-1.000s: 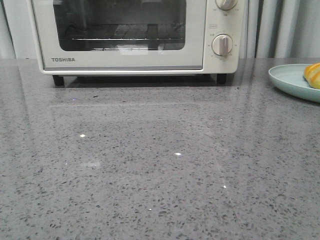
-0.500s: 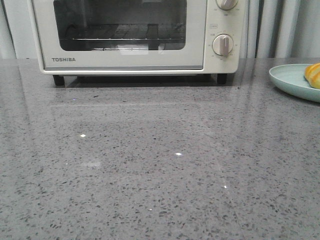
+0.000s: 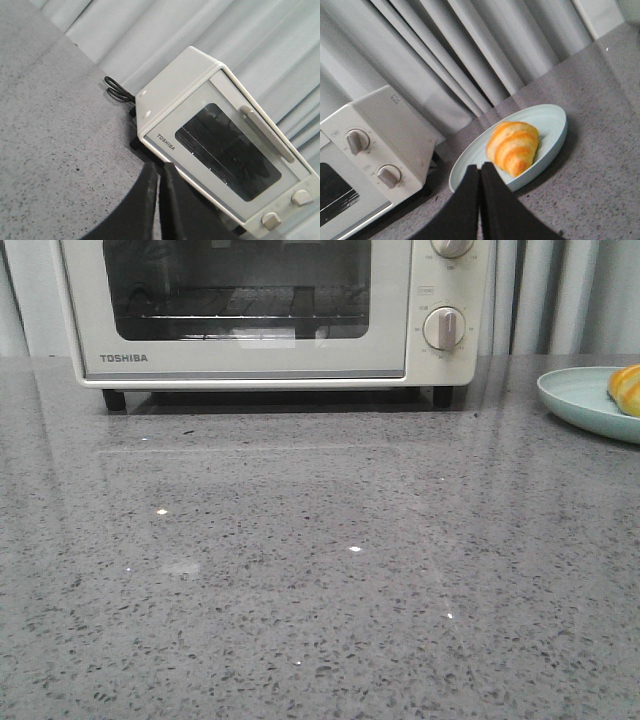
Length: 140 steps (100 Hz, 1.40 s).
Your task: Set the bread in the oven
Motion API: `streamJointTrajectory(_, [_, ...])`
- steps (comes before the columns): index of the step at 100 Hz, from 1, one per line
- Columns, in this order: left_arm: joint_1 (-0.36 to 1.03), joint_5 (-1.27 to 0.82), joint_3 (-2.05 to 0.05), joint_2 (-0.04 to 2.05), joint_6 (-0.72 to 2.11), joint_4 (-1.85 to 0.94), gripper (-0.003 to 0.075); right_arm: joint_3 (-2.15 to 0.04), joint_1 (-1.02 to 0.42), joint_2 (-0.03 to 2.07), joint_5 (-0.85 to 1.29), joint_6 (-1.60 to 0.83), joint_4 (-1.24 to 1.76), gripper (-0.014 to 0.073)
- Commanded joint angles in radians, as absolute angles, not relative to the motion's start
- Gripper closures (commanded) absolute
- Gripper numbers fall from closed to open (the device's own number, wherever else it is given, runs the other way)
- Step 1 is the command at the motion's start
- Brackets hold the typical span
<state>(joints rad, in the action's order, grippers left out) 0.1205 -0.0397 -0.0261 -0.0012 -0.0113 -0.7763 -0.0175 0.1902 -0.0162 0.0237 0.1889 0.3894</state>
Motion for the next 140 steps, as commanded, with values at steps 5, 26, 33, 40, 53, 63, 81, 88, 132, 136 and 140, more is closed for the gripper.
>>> streamJointTrajectory(5, [0.165, -0.069, -0.202, 0.036, 0.053, -0.565, 0.0741, -0.165, 0.189, -0.021, 0.131, 0.179, 0.397, 0.0641])
streamJointTrajectory(26, [0.252, -0.148, -0.463, 0.329, 0.055, -0.399, 0.0741, -0.342, 0.189, 0.059, 0.389, -0.066, 0.392, 0.0641])
streamJointTrajectory(33, [0.283, -0.148, -0.528, 0.442, 0.057, -0.398, 0.0741, -0.388, 0.189, 0.090, 0.430, -0.125, 0.392, 0.0641])
streamJointTrajectory(40, [0.316, -0.148, -0.585, 0.540, 0.094, -0.398, 0.0741, -0.418, 0.189, 0.103, 0.441, -0.128, 0.392, 0.0641])
streamJointTrajectory(53, [0.382, -0.148, -0.707, 0.721, 0.230, -0.398, 0.0741, -0.454, 0.189, 0.110, 0.443, -0.128, 0.392, 0.0641])
streamJointTrajectory(63, [0.433, -0.148, -0.828, 0.861, 0.290, -0.398, 0.0741, -0.456, 0.189, 0.110, 0.446, -0.128, 0.392, 0.0641])
streamJointTrajectory(81, [0.467, -0.148, -1.032, 1.077, 0.311, -0.398, 0.0741, -0.456, 0.189, 0.110, 0.453, -0.128, 0.392, 0.0641])
streamJointTrajectory(88, [0.467, -0.148, -1.104, 1.148, 0.311, -0.399, 0.0741, -0.456, 0.189, 0.110, 0.453, -0.128, 0.392, 0.0641])
streamJointTrajectory(132, [0.468, -0.215, -1.312, 1.421, 0.311, -0.401, 0.0741, -0.454, 0.189, 0.110, 0.453, -0.128, 0.392, 0.0641])
streamJointTrajectory(136, [0.468, -0.208, -1.312, 1.436, 0.311, -0.401, 0.0741, -0.454, 0.189, 0.110, 0.453, -0.128, 0.392, 0.0641])
streamJointTrajectory(140, [0.468, -0.193, -1.312, 1.448, 0.311, -0.401, 0.0741, -0.454, 0.189, 0.110, 0.453, -0.128, 0.392, 0.0641])
